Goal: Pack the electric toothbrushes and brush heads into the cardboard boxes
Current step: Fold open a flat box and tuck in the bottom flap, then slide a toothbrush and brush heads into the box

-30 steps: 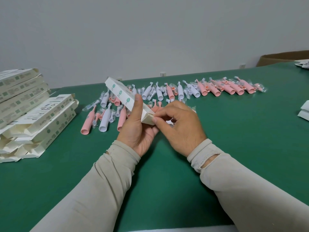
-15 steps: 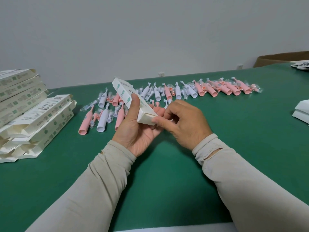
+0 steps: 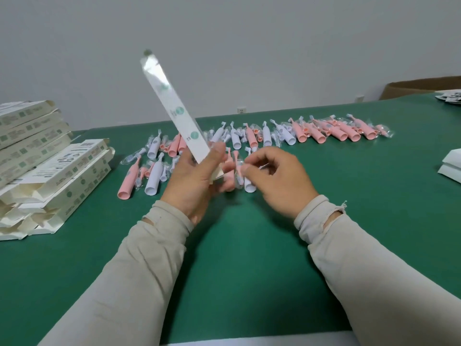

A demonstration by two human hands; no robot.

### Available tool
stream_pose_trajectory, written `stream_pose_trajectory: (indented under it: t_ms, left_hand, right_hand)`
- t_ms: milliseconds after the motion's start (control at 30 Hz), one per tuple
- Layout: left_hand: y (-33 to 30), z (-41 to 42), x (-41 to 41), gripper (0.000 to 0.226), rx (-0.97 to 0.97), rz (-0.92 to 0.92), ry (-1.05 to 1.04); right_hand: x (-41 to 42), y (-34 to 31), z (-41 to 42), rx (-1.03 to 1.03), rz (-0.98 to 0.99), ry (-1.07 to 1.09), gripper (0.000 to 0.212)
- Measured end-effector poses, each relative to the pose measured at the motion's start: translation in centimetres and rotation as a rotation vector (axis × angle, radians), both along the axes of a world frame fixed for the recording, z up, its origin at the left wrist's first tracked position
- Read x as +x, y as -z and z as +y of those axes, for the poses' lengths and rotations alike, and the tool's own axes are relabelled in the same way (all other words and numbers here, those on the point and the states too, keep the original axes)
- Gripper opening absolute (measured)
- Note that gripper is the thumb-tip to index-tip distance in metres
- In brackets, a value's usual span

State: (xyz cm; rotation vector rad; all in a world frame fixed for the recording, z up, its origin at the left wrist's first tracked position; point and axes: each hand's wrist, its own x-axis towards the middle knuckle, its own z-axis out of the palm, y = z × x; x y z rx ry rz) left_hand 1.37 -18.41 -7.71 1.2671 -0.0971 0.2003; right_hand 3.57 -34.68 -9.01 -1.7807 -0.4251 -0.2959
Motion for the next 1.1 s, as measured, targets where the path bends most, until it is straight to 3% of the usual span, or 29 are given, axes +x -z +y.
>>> stream_pose_trajectory:
  t_ms: [67,133,200,300,467,667,767,867,933,1100]
  left_hand:
    - [0.4,1.3,0.3,0.041,0.535,-0.118,-0.250]
    - [1.1,2.8,0.7,0.045,1.016,-0.168,-0.368]
    - [1.3,3.6,0.8,0.042,1.192,-0.158,-0.360]
    - [1.4,4.4,1.1,0.044,1.321,-0.209,-0.364]
    - [1.4,4.5,0.7,0.052,1.378,-0.169,-0.348]
    - [-0.5,4.0,1.0,0.079,1.415,-0.117,-0.426]
    - [-1.6,4.6,2.2,0.068,1.498,-0.146,-0.501]
    - [-1.4,4.7,2.8,0.076,1.544,-0.159,-0.563]
    - [-0.7,4.8,2.9,0.082,1.563,-0.158,-0.572]
    - [0.0,5.3,3.2,0.089,1.605,-0.160,-0.524]
  right_hand:
    - [0.3,-0.6,-0.5,0.217,0.101,0.016,0.015]
    - [0.7,-1.2,-1.1,0.430,0.215,0.063,0.038]
    - [1.2,-1.6,-2.2,0.595,0.270,0.062,0.054]
    - [1.3,-1.7,-3.4,0.639,0.290,-0.017,0.060]
    - [1.2,-1.8,-3.4,0.502,0.276,0.007,0.018]
    - [1.0,-1.6,-0.9,0.634,0.362,-0.092,0.008]
    - [1.9,-1.9,-0.4,0.382,0.065,0.065,0.019]
    - [2.6,-1.0,-1.5,0.081,-0.235,0.128,0.029]
    - [3.2,-0.4,-2.3,0.003,-0.247,0.069,0.030]
    - [4.4,-0.1,-3.9,-0.122,-0.066,-0.122,0.045]
